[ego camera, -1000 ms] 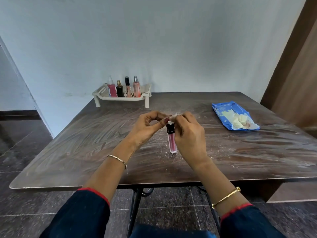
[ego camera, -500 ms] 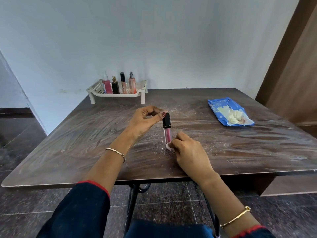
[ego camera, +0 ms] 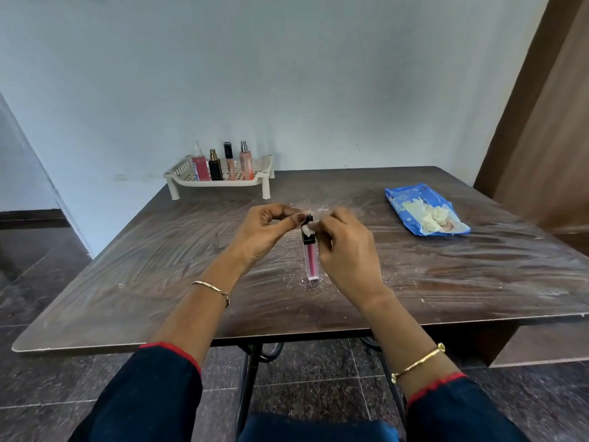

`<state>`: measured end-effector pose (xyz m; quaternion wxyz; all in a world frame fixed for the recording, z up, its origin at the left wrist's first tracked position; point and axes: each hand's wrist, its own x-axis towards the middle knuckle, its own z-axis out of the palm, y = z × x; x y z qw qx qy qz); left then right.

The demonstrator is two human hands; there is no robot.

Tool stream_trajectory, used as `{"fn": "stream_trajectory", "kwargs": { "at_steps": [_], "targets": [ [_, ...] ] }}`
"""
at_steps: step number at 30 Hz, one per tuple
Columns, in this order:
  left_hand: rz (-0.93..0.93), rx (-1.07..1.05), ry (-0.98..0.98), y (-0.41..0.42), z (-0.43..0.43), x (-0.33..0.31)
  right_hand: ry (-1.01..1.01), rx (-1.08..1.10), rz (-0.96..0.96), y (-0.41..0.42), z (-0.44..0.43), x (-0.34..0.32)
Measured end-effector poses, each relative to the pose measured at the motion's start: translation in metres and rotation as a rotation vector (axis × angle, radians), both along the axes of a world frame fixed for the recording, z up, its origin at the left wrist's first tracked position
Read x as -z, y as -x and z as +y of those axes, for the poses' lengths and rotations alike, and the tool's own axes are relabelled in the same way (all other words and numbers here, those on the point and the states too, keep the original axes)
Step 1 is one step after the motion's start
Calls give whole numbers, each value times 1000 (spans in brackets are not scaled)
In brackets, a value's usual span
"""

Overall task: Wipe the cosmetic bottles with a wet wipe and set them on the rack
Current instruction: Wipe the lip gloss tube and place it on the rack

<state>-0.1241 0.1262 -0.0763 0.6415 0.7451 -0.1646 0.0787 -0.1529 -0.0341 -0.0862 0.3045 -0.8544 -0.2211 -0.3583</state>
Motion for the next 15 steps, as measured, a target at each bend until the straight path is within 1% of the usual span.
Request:
{"fn": "stream_trajectory", "kwargs": {
  "at_steps": [3, 6, 10, 12, 15],
  "targets": [
    [-10, -4, 9, 1, 5, 1, -37, 3, -27, -7, 8, -13],
    [-16, -6, 37, 2, 9, 3, -63, 1, -33, -9, 14, -12],
    [-37, -14, 52, 3, 12, 6, -153, -21, 30, -12, 16, -5],
    [-42, -19, 49, 1, 15, 8, -130, -56, 58, -12, 15, -1],
    [-13, -20, 38, -2, 22, 11, -20, -57, 105, -6, 11, 9]
  ]
}}
